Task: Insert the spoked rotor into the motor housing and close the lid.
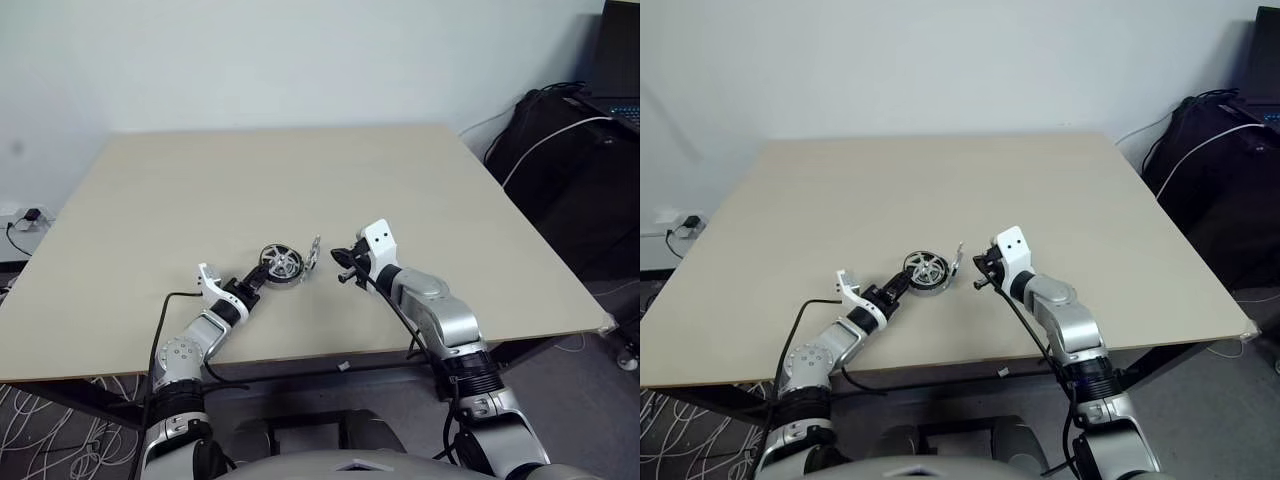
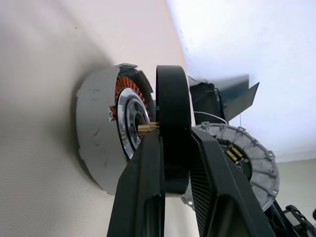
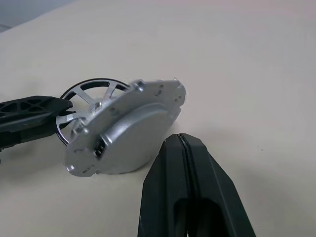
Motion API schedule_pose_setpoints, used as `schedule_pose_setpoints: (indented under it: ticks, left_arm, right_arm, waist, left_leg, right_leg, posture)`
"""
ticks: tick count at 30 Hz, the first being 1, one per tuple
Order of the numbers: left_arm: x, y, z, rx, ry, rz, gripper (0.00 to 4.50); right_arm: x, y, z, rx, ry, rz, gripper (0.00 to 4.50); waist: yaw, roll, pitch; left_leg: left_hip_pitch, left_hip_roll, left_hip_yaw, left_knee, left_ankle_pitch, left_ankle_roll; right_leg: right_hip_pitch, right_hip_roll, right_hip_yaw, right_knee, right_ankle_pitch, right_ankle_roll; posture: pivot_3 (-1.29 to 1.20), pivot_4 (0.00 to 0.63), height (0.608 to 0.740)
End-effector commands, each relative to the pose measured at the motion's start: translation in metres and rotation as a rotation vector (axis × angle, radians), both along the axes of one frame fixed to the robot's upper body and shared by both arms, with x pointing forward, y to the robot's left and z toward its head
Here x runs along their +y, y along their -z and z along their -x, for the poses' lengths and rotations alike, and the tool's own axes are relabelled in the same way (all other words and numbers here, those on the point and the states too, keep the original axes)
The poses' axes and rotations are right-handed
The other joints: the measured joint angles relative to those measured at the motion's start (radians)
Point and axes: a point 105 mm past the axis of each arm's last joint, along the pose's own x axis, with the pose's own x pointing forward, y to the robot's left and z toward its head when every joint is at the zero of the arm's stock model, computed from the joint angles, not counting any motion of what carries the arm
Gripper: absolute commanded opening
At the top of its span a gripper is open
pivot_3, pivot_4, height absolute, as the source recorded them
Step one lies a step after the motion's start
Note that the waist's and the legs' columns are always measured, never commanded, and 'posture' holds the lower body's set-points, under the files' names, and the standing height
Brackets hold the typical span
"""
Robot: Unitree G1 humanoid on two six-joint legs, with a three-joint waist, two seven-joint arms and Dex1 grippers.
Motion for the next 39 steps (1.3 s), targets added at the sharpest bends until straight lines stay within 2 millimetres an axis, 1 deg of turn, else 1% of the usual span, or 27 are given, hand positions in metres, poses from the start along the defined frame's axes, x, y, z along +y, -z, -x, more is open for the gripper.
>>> schedule_pose_setpoints:
  ticks: [1,8,10,21,28,39]
  left_arm:
    - [-0.012,-0.020,-0.012,-0.073,0.045,0.038,0.39]
    - [-0.016,-0.021,-0.021,-0.078,0.048,0.029,0.39]
    - [-0.015,-0.023,-0.021,-0.082,0.049,0.032,0.39]
    - [0.000,-0.018,-0.012,-0.066,0.010,0.017,0.39]
    - [0.002,-0.013,-0.008,-0.046,0.001,0.009,0.39]
    - [-0.002,-0.014,-0.011,-0.047,0.013,0.014,0.39]
  right_arm:
    - [0.002,-0.019,-0.004,-0.063,-0.006,-0.026,0.00]
    - [-0.001,-0.020,-0.005,-0.068,0.002,-0.026,0.00]
    - [-0.001,-0.020,-0.005,-0.068,0.004,-0.027,0.00]
    - [0.000,-0.020,-0.005,-0.067,0.001,-0.029,0.00]
    - [0.001,-0.020,-0.004,-0.066,-0.001,-0.030,0.00]
    - [0.000,-0.021,-0.004,-0.067,0.001,-0.031,0.00]
  waist:
    - [0.000,0.000,0.000]
    - [-0.001,0.000,0.000]
    - [0.000,0.000,0.000]
    - [-0.002,0.000,0.000]
    - [-0.001,0.000,0.000]
    - [0.000,0.000,0.000]
  left_leg:
    - [0.000,0.000,0.000,0.000,0.000,0.000]
    - [0.000,0.000,0.000,0.000,0.000,0.000]
    - [0.000,0.000,0.000,0.000,0.000,0.000]
    - [0.000,0.000,0.000,0.000,0.000,0.000]
    - [0.000,0.000,0.000,0.000,0.000,0.000]
    - [0.000,0.000,0.000,0.000,0.000,0.000]
  right_leg:
    - [0.000,0.000,0.000,0.000,0.000,0.000]
    - [0.000,0.000,0.000,0.000,0.000,0.000]
    - [0.000,0.000,0.000,0.000,0.000,0.000]
    - [0.000,0.000,0.000,0.000,0.000,0.000]
    - [0.000,0.000,0.000,0.000,0.000,0.000]
    - [0.000,0.000,0.000,0.000,0.000,0.000]
  posture:
    - [0.00,0.000,0.740]
    - [0.00,0.000,0.740]
    - [0.00,0.000,0.740]
    - [0.00,0.000,0.740]
    - [0.00,0.000,0.740]
    - [0.00,0.000,0.740]
